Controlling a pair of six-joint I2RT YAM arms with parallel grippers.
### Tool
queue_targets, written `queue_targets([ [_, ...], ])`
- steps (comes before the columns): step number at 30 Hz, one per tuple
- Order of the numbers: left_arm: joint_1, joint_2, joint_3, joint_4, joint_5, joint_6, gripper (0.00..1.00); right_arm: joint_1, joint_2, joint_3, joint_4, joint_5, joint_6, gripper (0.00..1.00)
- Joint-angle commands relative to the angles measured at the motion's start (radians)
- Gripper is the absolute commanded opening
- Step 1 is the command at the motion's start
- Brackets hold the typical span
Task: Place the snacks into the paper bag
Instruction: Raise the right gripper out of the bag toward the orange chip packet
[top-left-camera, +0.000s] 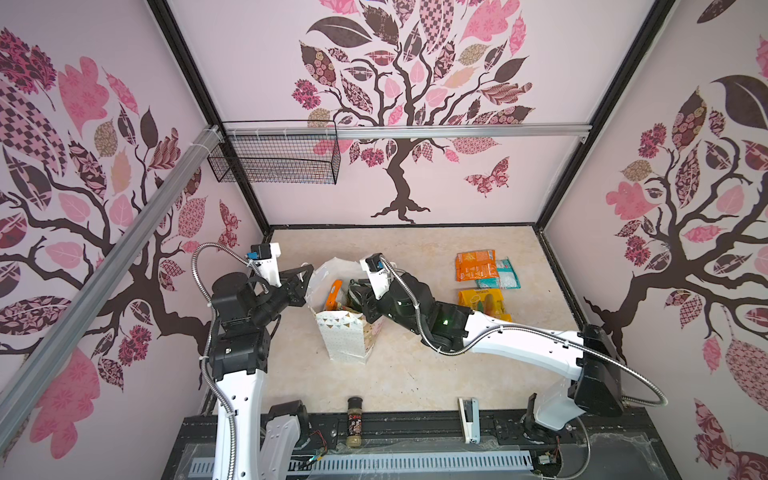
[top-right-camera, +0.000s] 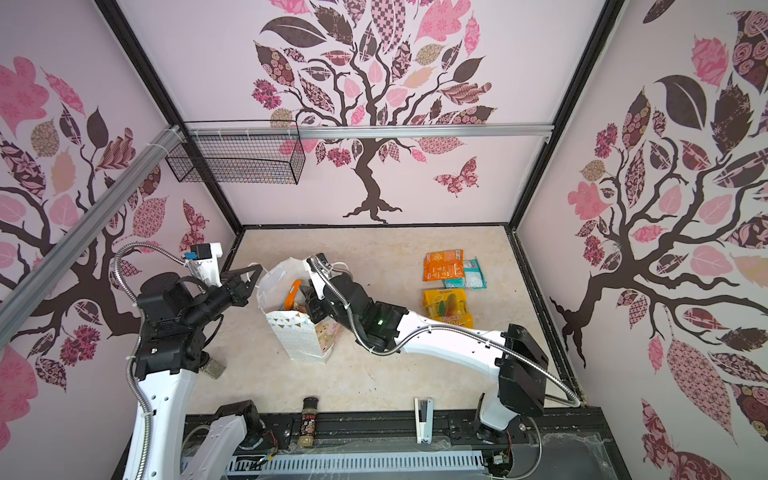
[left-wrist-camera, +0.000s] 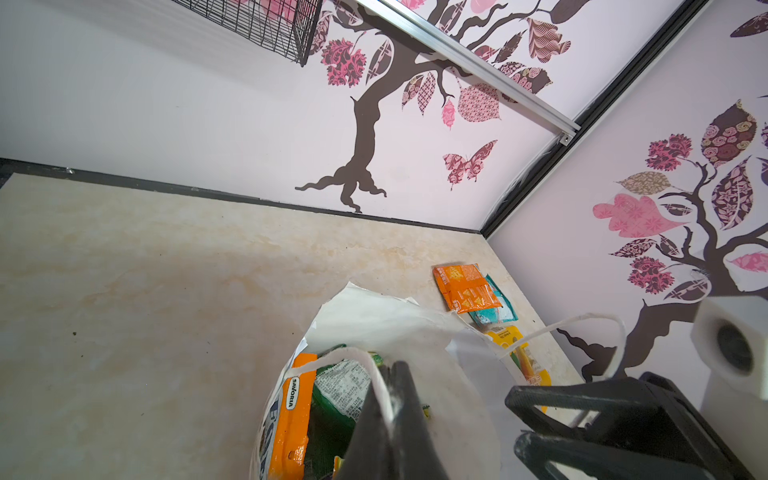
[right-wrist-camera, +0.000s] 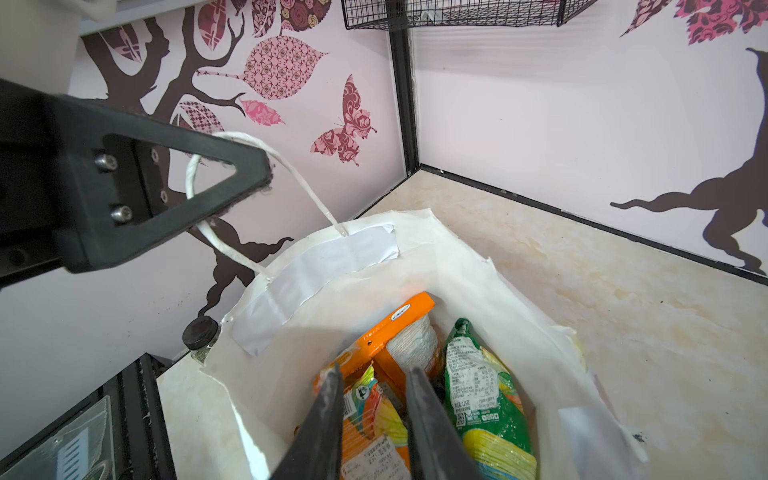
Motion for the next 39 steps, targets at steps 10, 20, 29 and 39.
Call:
queue_targets([
  [10,0.004,-0.013,-0.021,0.022,0.006,0.008,0.0,0.004,-0.156,0.055,-0.09,0.015,-0.015,0.31],
  [20,0.004,-0.017,-0.021,0.016,0.002,0.01,0.0,-0.014,-0.29,0.021,-0.278,0.204,-0.081,0.42],
  [29,0.004,-0.015,-0.02,0.018,0.004,0.008,0.0,-0.381,-0.38,-0.056,-0.48,0.173,0.006,0.84],
  [39,0.003,-0.006,-0.02,0.022,0.014,0.007,0.0,-0.797,-0.319,-0.205,-0.416,-0.044,0.108,0.99],
])
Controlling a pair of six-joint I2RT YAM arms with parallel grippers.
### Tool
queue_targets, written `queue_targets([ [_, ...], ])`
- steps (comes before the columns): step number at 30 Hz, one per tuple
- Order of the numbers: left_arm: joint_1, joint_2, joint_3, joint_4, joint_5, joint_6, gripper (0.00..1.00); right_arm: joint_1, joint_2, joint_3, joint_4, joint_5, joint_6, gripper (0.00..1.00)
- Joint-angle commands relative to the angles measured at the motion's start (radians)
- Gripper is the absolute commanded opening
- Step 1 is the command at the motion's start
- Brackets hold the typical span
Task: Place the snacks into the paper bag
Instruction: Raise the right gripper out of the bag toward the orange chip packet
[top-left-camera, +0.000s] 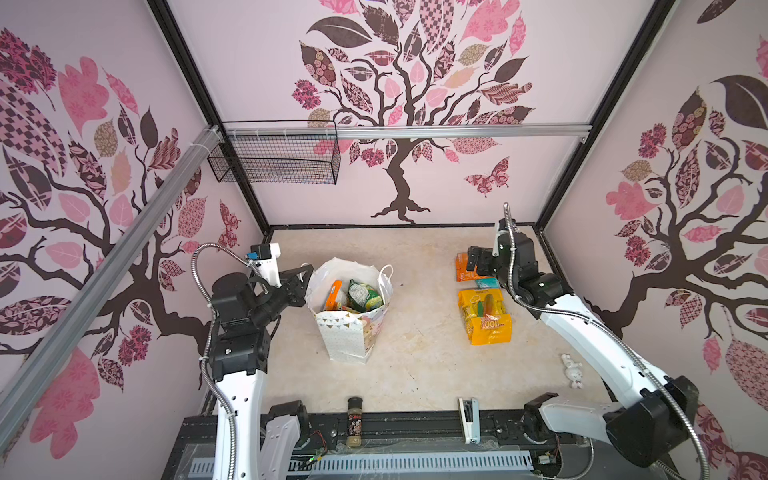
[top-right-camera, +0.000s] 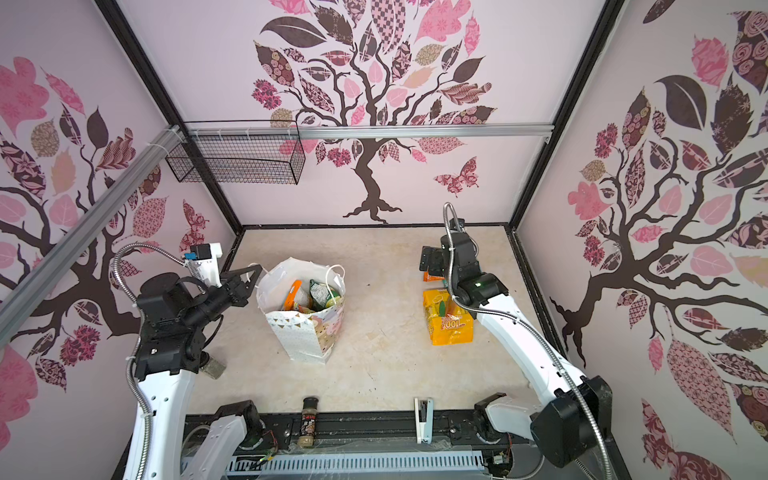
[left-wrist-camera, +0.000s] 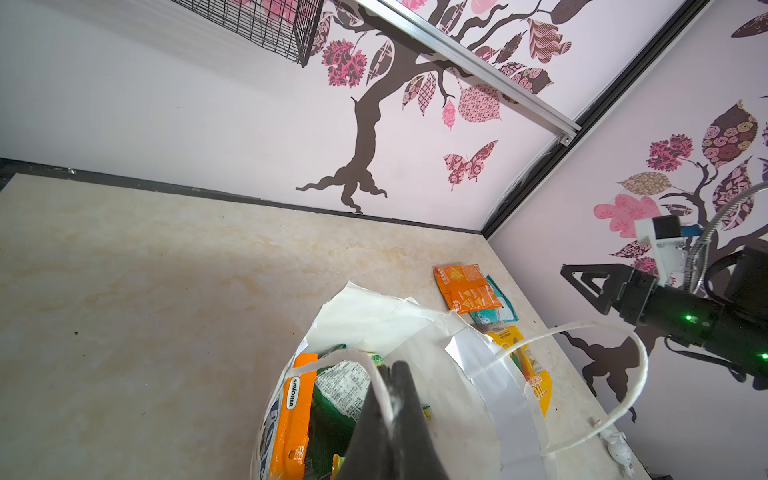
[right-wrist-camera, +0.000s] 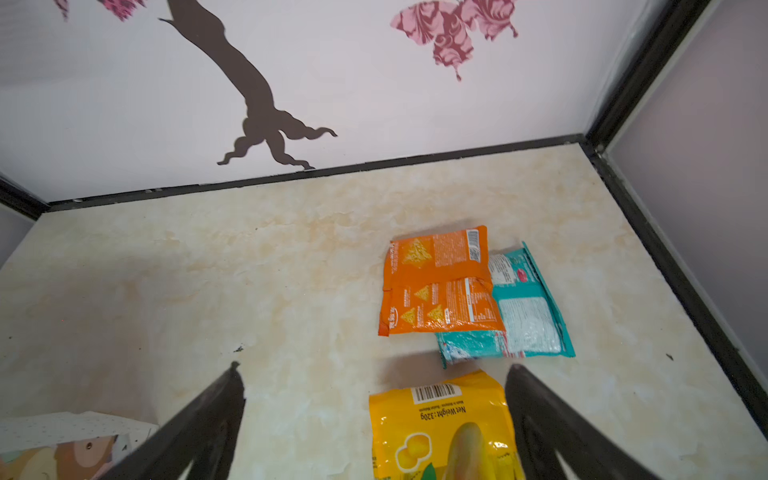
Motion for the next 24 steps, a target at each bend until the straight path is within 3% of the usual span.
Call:
queue_targets([
  [1,0.003,-0.001,-0.021,0.021,0.017,0.007,0.0,-0.049,0.046,-0.004,0.043,-0.066,0.034,0.99],
  [4,0.004,-0.001,-0.019,0.019,0.019,0.009,0.0,-0.1,0.099,-0.002,0.049,-0.109,0.044,0.99],
  [8,0.004,0.001,-0.019,0.021,0.02,0.006,0.0,-0.149,0.154,0.004,0.081,-0.082,0.024,1.0],
  [15,0.004,0.004,-0.028,0.038,0.026,-0.005,0.0,-0.317,0.343,0.073,0.133,-0.176,0.061,0.99],
  [21,0.003,0.007,-0.03,0.051,0.033,-0.01,0.0,-0.337,0.497,0.146,0.142,-0.172,0.056,0.99],
  [24,0.003,0.012,-0.027,0.05,0.04,-0.011,0.0,-0.342,0.549,0.161,0.16,-0.235,0.065,0.99],
])
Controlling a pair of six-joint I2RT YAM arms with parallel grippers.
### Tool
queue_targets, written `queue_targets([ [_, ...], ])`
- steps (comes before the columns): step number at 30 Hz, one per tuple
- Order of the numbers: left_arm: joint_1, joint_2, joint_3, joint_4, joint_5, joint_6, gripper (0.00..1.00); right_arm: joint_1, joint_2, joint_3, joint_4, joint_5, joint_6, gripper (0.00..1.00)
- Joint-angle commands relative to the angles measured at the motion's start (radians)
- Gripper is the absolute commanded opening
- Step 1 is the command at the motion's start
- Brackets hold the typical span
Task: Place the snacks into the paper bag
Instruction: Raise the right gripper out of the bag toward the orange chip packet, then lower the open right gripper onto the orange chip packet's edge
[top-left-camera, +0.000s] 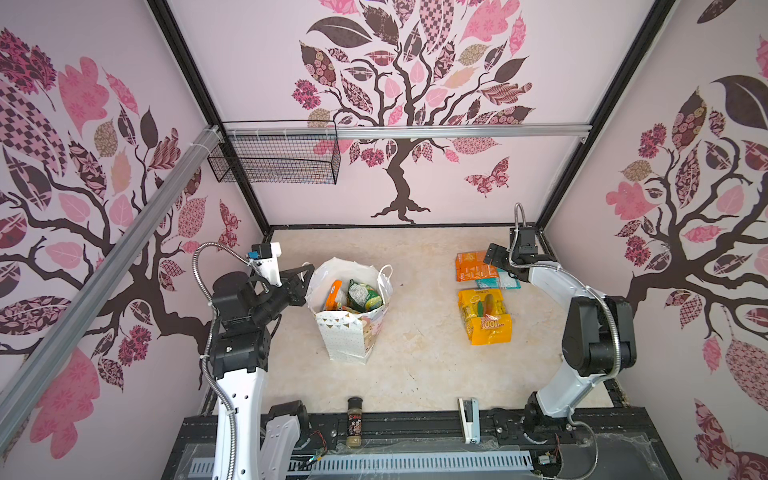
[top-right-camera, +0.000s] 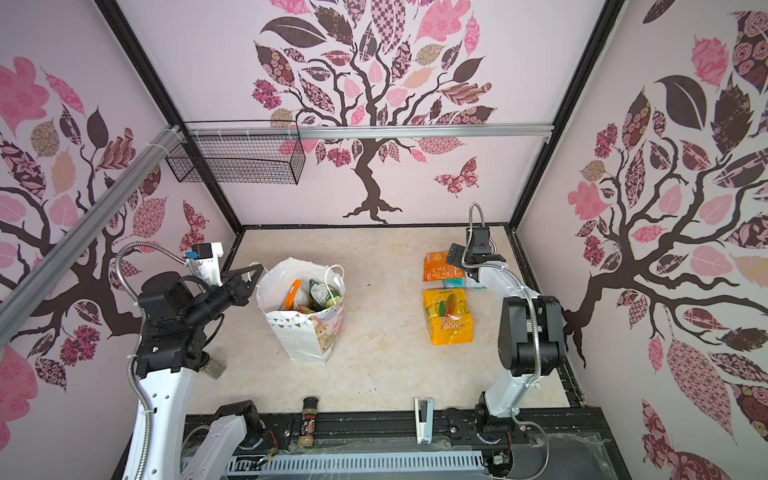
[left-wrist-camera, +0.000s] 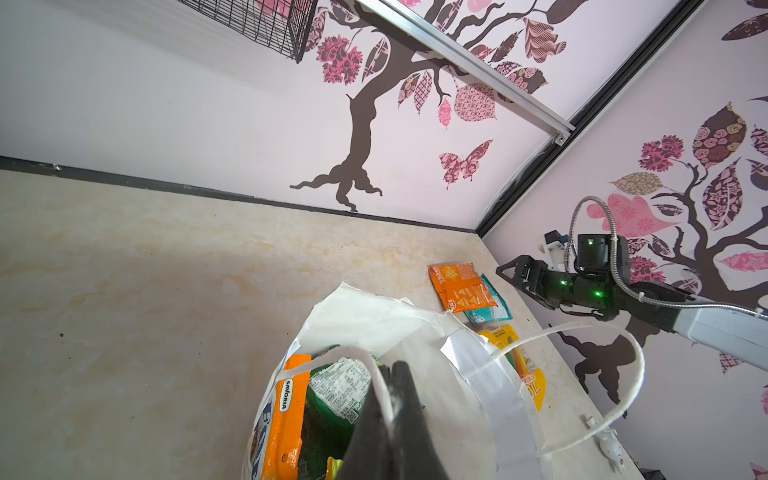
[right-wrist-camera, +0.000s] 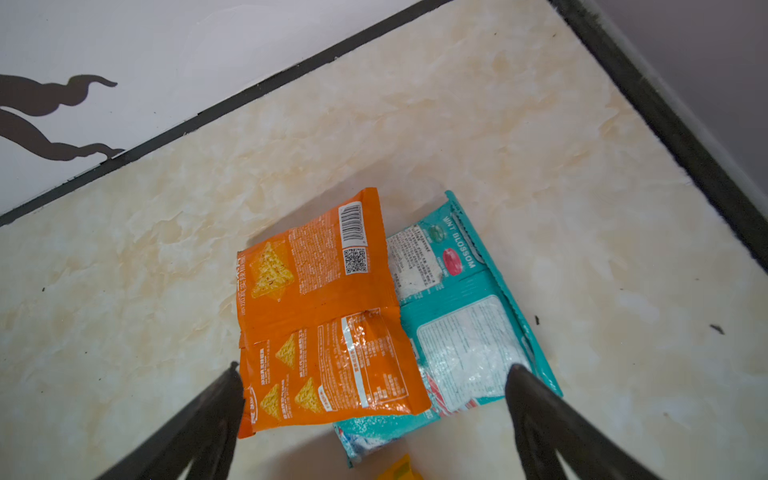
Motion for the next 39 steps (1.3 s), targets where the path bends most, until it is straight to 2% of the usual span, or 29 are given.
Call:
queue_targets([
  [1,0.003,0.001,-0.019,0.033,0.024,0.001,0.0,-0.001,0.064,0.049,0.036,-0.069,0.01,1.0],
  [12,0.006,0.013,-0.015,0.046,0.038,-0.018,0.0,0.0,0.244,0.182,-0.003,-0.099,-0.03,0.99],
  [18,0.005,0.022,-0.011,0.042,0.034,-0.019,0.0,0.004,0.334,0.263,0.0,-0.231,-0.021,0.96],
  [24,0.006,-0.009,-0.01,0.01,0.003,0.006,0.0,0.067,0.343,0.25,0.01,-0.321,-0.027,0.91],
  [32,0.005,-0.008,-0.017,0.004,-0.009,0.01,0.0,0.235,0.374,0.31,-0.04,-0.266,-0.101,0.91],
  [36,0.006,-0.007,-0.019,0.005,-0.011,0.011,0.0,0.301,0.369,0.358,-0.111,-0.076,-0.154,0.9],
  [39,0.006,-0.003,-0.021,0.011,-0.006,0.007,0.0,0.326,0.337,0.353,-0.081,-0.007,-0.18,0.91],
])
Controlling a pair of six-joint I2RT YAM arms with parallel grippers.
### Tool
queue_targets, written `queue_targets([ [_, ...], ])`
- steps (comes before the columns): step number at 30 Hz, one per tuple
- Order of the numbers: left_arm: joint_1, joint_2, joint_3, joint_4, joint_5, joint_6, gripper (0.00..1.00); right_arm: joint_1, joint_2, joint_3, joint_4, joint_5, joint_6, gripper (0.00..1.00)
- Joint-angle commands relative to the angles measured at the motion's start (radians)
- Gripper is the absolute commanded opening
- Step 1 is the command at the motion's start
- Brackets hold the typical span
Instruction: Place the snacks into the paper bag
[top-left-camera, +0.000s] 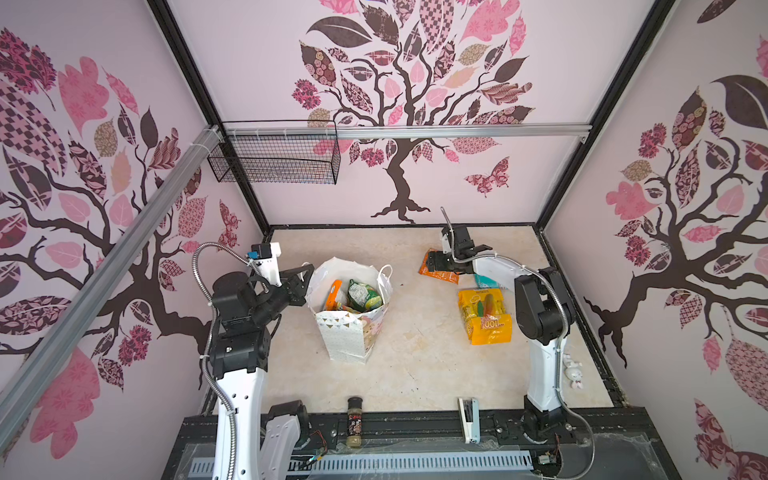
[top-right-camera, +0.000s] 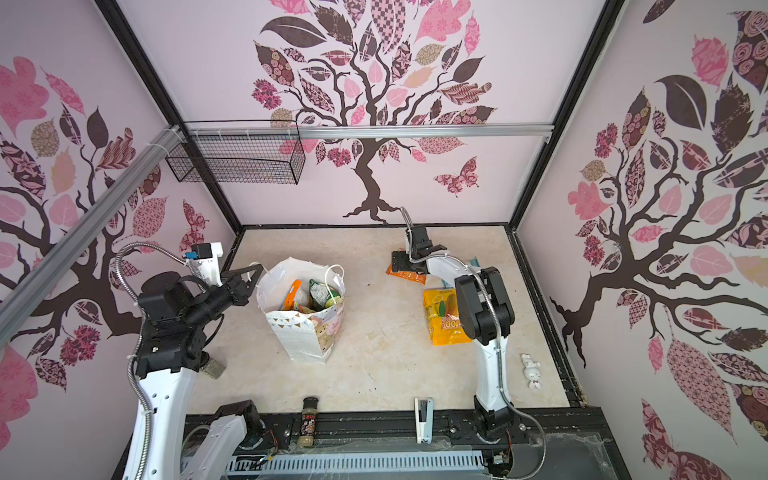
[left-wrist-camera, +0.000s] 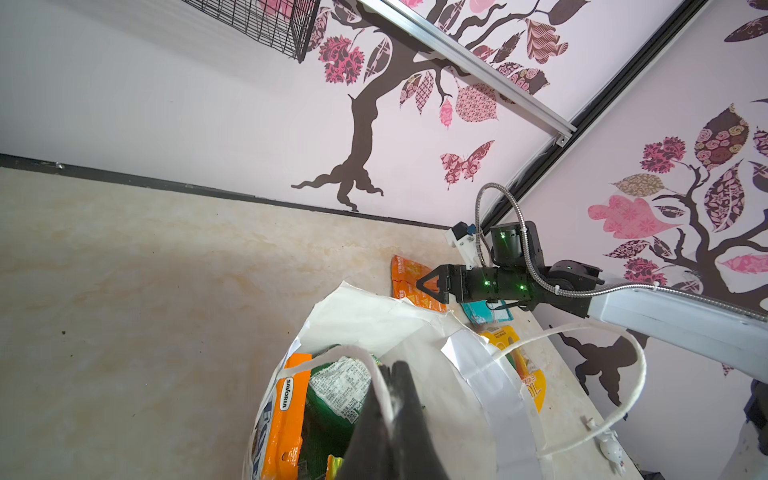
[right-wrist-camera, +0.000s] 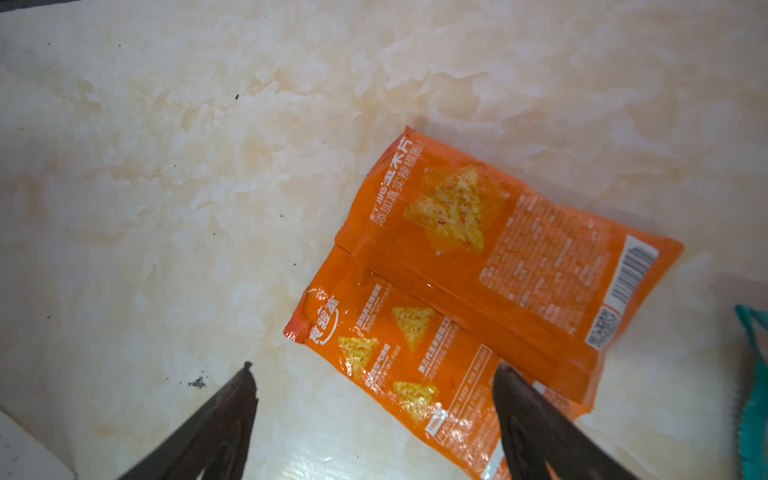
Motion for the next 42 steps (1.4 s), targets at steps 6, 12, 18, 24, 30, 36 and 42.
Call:
queue_targets([
  [6,0.005,0.003,-0.021,0.017,0.005,0.008,0.0,-0.003,0.128,0.21,-0.08,0.172,-0.091,0.94],
  [12,0.005,0.006,-0.021,0.02,0.002,0.006,0.0,-0.004,0.211,0.288,-0.116,0.15,-0.08,0.96],
  [18,0.005,0.009,-0.021,0.019,0.006,0.005,0.0,-0.014,0.235,0.285,-0.185,0.047,-0.071,0.95],
  [24,0.005,0.001,-0.024,0.015,0.002,0.01,0.0,-0.012,0.154,0.151,-0.17,-0.09,-0.026,0.92],
  [30,0.005,0.003,-0.03,0.026,0.003,0.002,0.0,0.033,0.019,-0.065,-0.133,-0.219,0.034,0.9],
  [36,0.005,0.012,-0.024,0.025,0.0,0.005,0.0,0.123,-0.181,-0.317,-0.066,-0.234,0.108,0.89],
  [42,0.007,0.024,-0.018,0.046,-0.002,0.011,0.0,0.236,-0.335,-0.505,-0.059,-0.212,0.16,0.89],
])
